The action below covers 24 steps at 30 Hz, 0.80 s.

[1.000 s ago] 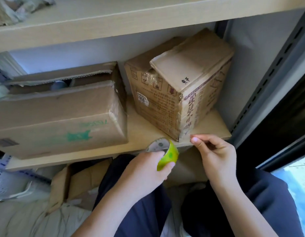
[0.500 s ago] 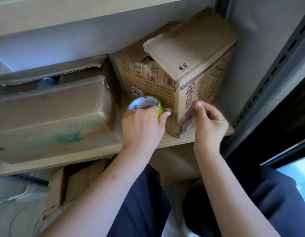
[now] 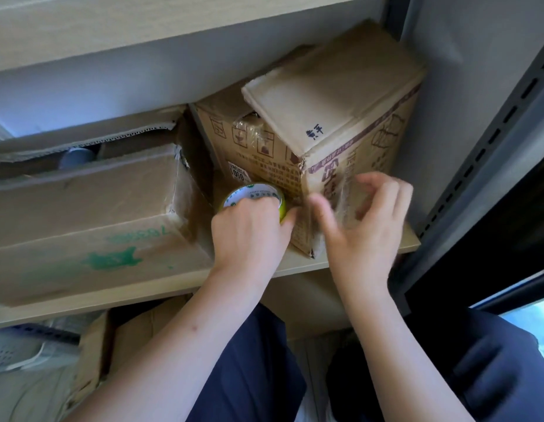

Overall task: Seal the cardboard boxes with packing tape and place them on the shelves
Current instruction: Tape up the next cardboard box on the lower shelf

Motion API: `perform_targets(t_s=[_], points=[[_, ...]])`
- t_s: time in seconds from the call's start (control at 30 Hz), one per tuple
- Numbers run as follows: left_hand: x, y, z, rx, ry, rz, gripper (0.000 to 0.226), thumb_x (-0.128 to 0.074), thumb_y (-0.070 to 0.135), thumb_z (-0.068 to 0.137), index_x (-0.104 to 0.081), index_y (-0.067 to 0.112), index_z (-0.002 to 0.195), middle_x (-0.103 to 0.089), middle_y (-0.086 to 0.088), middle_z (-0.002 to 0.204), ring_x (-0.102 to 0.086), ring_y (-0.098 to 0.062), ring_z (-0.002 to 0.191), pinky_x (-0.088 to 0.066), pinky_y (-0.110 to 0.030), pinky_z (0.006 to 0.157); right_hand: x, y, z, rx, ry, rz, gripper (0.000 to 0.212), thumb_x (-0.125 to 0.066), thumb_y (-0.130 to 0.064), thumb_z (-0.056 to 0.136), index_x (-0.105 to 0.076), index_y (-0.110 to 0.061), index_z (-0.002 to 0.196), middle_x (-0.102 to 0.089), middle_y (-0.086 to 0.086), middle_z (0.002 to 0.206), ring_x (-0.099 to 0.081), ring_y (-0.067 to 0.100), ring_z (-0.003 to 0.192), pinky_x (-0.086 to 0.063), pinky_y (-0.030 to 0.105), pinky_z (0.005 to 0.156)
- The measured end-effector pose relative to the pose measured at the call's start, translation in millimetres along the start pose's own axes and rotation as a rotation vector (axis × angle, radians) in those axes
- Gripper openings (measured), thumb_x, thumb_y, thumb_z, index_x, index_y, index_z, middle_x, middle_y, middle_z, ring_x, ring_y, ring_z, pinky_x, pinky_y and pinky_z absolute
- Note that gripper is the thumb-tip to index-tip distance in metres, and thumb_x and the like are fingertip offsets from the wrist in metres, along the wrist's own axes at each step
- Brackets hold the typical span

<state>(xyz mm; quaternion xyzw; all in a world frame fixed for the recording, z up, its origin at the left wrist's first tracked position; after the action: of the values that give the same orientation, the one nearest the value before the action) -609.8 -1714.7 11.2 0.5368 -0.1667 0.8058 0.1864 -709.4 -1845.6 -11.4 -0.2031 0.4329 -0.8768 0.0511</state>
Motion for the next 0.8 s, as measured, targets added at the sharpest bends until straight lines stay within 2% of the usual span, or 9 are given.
perform_targets(t_s=[0.07,0.1,0.17,0.33,0.43,0.57,0.63,0.73,0.8], points=[[-3,-1,1,0.007,-0.037,-0.023,0.032,-0.043,0.049,0.093,-0.061,0.025,0.081,-0.048,0.005,0.068,-0.04,-0.017,0.063,-0.02,-0.027,0.049,-13,-12,-3,0.144,-0.1,-0.048,0.091,-0.08,-0.052,0.075,-0.04,-0.001,0.139,-0.039,0.016,0.134,-0.046,0.023,0.12,-0.041,0.025,0.101],[-1,-2,1,0.009,-0.029,-0.025,0.03,-0.046,0.048,0.093,-0.06,0.025,0.079,-0.048,0.005,0.067,-0.04,-0.017,0.063,-0.021,-0.027,0.05,-17,-13,1,0.188,-0.112,-0.1,0.1,-0.08,-0.053,0.075,-0.033,0.0,0.146,-0.035,0.019,0.141,-0.041,0.029,0.13,-0.035,0.031,0.111],[4,-3,2,0.005,0.006,-0.011,0.037,-0.049,0.056,0.093,-0.053,0.025,0.073,-0.047,0.005,0.063,-0.04,-0.017,0.059,-0.022,-0.026,0.049,-17,-13,14,0.252,-0.098,-0.187,0.108,-0.075,-0.058,0.077,-0.024,0.002,0.151,-0.029,0.024,0.151,-0.032,0.035,0.14,-0.025,0.038,0.119],[6,-6,-3,-0.08,0.03,0.029,0.053,-0.054,0.067,0.087,-0.059,0.02,0.062,-0.039,0.004,0.048,-0.034,-0.018,0.044,-0.02,-0.022,0.046,-21,-9,24,0.387,-0.184,-0.206,0.111,-0.067,-0.064,0.082,-0.012,0.003,0.153,-0.015,0.022,0.159,-0.018,0.038,0.149,-0.025,0.054,0.118],[8,-4,-5,-0.126,0.071,0.029,0.056,-0.047,0.068,0.09,-0.057,0.021,0.063,-0.04,0.004,0.047,-0.035,-0.017,0.043,-0.021,-0.023,0.045,-19,-17,22,0.45,-0.166,-0.283,0.101,-0.063,-0.061,0.087,-0.014,-0.002,0.153,-0.014,0.025,0.159,-0.017,0.042,0.148,-0.024,0.058,0.117],[9,-5,-4,-0.162,0.087,-0.002,0.048,-0.041,0.061,0.097,-0.059,0.023,0.073,-0.045,0.005,0.056,-0.043,-0.019,0.05,-0.03,-0.025,0.052,-23,-56,22,0.826,-0.251,-0.425,0.077,-0.066,-0.042,0.092,-0.026,-0.022,0.155,-0.011,0.02,0.159,-0.012,0.047,0.147,-0.014,0.063,0.118],[9,-5,-5,-0.167,0.067,-0.017,0.046,-0.039,0.058,0.098,-0.061,0.023,0.077,-0.05,0.005,0.059,-0.051,-0.019,0.053,-0.032,-0.026,0.054,-28,-73,22,1.0,-0.317,-0.57,0.078,-0.069,-0.039,0.087,-0.032,-0.027,0.154,-0.012,0.019,0.162,-0.01,0.048,0.147,-0.011,0.066,0.117],[10,-3,-5,-0.171,0.041,-0.067,0.046,-0.036,0.057,0.099,-0.065,0.024,0.084,-0.055,0.005,0.066,-0.059,-0.02,0.061,-0.037,-0.026,0.056,-37,-87,32,0.97,-0.408,-0.884,0.088,-0.072,-0.044,0.083,-0.027,-0.026,0.156,0.004,0.021,0.164,0.004,0.048,0.148,0.0,0.065,0.118],[10,-3,-3,-0.173,0.029,-0.093,0.047,-0.033,0.057,0.099,-0.065,0.024,0.087,-0.059,0.005,0.072,-0.06,-0.018,0.066,-0.041,-0.027,0.057,-39,-93,36,0.904,-0.402,-1.037,0.077,-0.064,-0.043,0.088,-0.032,-0.018,0.153,0.014,0.026,0.161,0.011,0.049,0.147,0.006,0.064,0.117]])
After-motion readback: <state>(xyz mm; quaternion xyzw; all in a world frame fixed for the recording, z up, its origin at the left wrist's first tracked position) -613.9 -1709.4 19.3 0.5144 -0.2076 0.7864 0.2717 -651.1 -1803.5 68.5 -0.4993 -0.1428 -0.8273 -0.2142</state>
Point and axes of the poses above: each hand's wrist, its own z-axis towards the middle knuckle, its own x-axis out of the back of the hand, y = z × x, the point moved 8 cm from there along z, towards the middle knuckle
